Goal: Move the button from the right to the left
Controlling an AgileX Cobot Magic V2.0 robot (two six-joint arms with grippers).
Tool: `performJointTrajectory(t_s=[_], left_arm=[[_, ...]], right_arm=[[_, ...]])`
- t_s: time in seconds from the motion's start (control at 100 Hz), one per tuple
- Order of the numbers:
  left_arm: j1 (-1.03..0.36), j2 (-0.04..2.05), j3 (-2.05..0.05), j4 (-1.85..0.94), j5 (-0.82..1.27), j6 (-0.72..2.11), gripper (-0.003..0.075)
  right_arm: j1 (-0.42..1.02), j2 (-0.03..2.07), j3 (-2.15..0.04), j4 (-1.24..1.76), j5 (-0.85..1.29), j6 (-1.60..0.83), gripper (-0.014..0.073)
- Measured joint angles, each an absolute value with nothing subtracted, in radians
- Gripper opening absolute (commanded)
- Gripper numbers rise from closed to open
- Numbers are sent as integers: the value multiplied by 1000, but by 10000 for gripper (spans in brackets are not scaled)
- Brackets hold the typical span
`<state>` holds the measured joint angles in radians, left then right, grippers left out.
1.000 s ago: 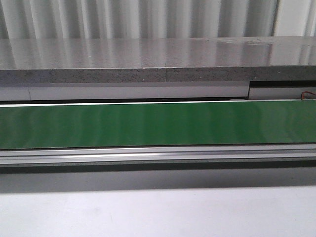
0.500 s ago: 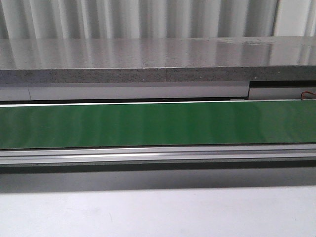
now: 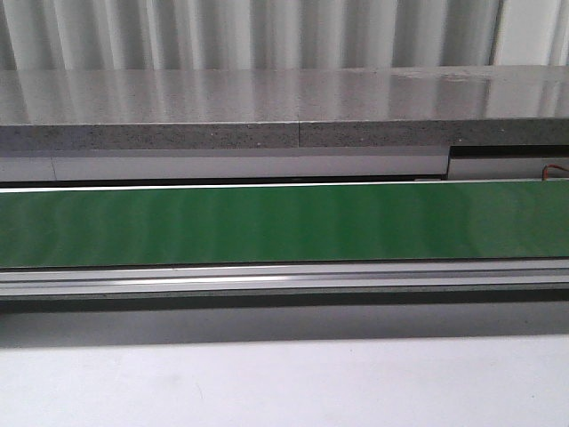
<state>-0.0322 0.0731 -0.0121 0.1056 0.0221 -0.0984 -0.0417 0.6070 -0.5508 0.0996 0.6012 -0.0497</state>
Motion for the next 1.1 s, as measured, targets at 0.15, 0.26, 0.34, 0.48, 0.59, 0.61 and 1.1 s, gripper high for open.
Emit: performJointTrajectory(t_s=[0.15, 0.26, 0.34, 0.48, 0.59, 0.61, 1.1], left_arm=[[-32, -3, -3, 109, 24, -102, -20], [-32, -5, -3, 121, 24, -106, -20], [-32, -5, -3, 132, 24, -106, -20], [-32, -5, -3, 135, 24, -108, -20], [-32, -5, -3, 135, 22, -108, -20], [-32, -5, -3, 135, 22, -108, -20], [-32, -5, -3, 135, 22, -108, -20]], right_arm=[[-42, 607, -551, 100, 601, -50, -67], [-42, 607, -551, 100, 600, -50, -67], [-42, 607, -551, 100, 600, -50, -67], [-42, 607, -551, 100, 600, -50, -67], [-42, 607, -551, 100, 600, -50, -67], [-42, 607, -551, 100, 600, -50, -67], [-42, 607, -551, 100, 600, -50, -67]])
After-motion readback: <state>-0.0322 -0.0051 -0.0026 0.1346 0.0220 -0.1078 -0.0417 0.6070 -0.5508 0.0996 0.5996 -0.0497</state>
